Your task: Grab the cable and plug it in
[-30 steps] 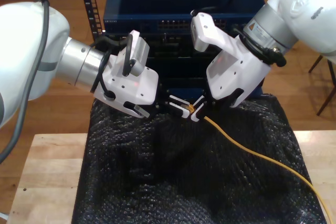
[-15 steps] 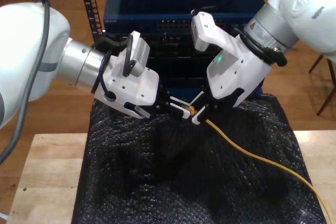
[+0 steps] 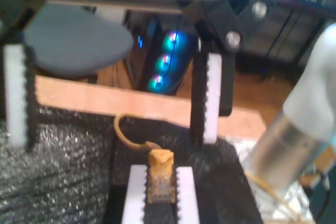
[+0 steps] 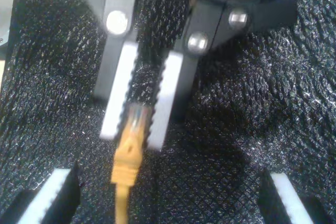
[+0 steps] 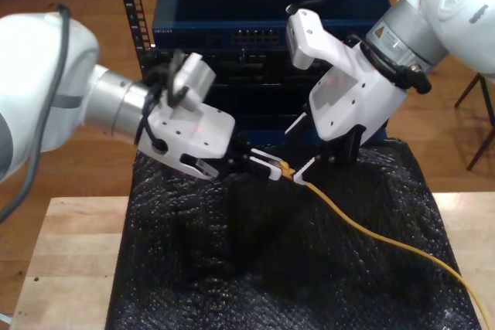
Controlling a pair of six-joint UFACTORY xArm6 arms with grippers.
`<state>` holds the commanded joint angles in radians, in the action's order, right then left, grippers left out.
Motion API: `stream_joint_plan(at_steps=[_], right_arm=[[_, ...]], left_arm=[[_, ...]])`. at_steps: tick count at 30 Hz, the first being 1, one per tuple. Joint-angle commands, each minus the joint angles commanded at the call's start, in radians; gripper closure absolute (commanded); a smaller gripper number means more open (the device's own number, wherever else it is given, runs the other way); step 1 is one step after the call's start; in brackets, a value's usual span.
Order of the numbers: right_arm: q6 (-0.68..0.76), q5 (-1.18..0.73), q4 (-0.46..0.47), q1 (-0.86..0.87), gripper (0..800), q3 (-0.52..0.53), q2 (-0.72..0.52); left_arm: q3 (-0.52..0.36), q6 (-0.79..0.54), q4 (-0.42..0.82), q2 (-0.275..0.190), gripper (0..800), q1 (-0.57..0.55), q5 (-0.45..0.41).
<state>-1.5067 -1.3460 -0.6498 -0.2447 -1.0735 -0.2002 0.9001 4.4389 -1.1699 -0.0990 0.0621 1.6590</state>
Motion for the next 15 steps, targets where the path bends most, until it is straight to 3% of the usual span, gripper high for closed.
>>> stream_joint_plan(at_steps=[11, 15], right_arm=[[-0.005, 0.006, 0.0, 0.005, 2, -0.012, -0.087], [-0.069, 0.021, -0.002, -0.002, 1, -0.008, -0.141]], left_arm=[[-0.012, 0.072, -0.015, 0.025, 792, 0.089, 0.107], [-0.035, 0.098, -0.057, 0.026, 791, 0.112, 0.149]])
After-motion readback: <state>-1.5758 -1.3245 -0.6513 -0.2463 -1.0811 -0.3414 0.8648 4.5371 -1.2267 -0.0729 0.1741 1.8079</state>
